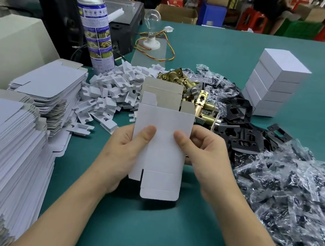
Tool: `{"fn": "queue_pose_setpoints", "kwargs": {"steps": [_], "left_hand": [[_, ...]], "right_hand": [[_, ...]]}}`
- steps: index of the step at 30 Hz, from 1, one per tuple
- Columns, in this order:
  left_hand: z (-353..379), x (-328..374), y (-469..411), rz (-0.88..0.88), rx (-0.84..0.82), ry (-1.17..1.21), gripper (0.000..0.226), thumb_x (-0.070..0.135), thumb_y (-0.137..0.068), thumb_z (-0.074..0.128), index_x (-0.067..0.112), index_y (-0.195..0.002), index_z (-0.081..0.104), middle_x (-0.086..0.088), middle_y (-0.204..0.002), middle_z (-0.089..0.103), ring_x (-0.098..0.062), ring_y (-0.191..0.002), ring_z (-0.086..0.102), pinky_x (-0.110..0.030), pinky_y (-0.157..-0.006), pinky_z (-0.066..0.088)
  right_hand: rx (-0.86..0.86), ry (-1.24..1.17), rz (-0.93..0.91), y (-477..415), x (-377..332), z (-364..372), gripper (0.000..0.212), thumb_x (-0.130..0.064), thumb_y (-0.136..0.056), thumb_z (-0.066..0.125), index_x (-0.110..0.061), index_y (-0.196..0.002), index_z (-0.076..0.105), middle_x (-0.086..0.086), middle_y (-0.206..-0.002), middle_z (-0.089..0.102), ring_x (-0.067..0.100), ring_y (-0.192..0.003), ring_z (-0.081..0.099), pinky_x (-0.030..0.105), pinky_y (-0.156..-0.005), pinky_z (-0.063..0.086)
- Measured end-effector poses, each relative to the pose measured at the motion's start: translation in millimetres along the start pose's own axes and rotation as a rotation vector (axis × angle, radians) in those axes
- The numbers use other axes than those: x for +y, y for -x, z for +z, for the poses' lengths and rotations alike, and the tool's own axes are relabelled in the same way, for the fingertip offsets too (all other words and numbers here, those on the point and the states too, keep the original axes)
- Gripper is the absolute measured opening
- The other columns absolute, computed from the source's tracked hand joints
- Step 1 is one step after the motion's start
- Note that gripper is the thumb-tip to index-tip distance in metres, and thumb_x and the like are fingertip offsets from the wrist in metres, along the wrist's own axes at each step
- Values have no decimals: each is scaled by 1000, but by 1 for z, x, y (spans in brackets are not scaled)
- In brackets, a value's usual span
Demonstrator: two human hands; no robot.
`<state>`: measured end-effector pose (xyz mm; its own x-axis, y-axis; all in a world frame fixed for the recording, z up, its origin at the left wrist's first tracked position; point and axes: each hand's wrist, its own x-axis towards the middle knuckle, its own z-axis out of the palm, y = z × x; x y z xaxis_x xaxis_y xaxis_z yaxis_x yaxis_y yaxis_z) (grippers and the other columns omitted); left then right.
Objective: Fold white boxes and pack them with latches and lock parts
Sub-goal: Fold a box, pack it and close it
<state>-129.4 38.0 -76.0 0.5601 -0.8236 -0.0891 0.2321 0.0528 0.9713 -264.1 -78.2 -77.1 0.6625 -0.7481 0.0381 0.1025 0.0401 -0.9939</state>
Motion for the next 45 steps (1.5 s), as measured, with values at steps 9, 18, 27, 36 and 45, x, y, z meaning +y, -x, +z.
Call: {"fn": "queue_pose_setpoints", "kwargs": {"steps": [9,18,27,36,45], "left_hand": [[-4,-8,-8,64,152,-43,33,56,-89,68,27,-101,78,0,-101,82,-17,-90,79,-26,-67,61],[-10,-16,-11,87,2,-322,14,27,-102,69,27,-94,80,3,-83,80,-8,-66,71,-20,-58,55],[-8,-18,-8,71,-67,-348,19,38,-92,71,22,-99,81,3,-99,83,-20,-92,78,-31,-81,62],[-9,-12,-10,57,96,-204,28,47,-87,67,25,-93,82,-2,-98,82,-20,-91,78,-47,-89,62],[-4,-12,-9,176,169,-249,53,37,-94,77,39,-142,54,13,-110,79,-9,-100,77,-39,-87,62]], "right_hand": [[-175,69,87,1,5,3,18,-23,-105,59,-26,-119,69,3,-99,81,20,-94,78,38,-80,64],[-20,61,37,-2,6,-7,16,-18,-103,63,-21,-115,72,5,-96,81,25,-91,78,49,-83,64],[116,-70,-39,-3,1,-10,8,-21,-98,69,-19,-98,77,8,-89,80,20,-85,78,25,-68,59],[21,31,29,2,5,0,5,-20,-97,71,-20,-98,76,7,-91,80,25,-86,78,47,-77,65],[45,-78,-68,-1,-2,-3,24,-20,-99,67,-38,-114,74,-3,-100,80,13,-90,76,25,-69,59]]}}
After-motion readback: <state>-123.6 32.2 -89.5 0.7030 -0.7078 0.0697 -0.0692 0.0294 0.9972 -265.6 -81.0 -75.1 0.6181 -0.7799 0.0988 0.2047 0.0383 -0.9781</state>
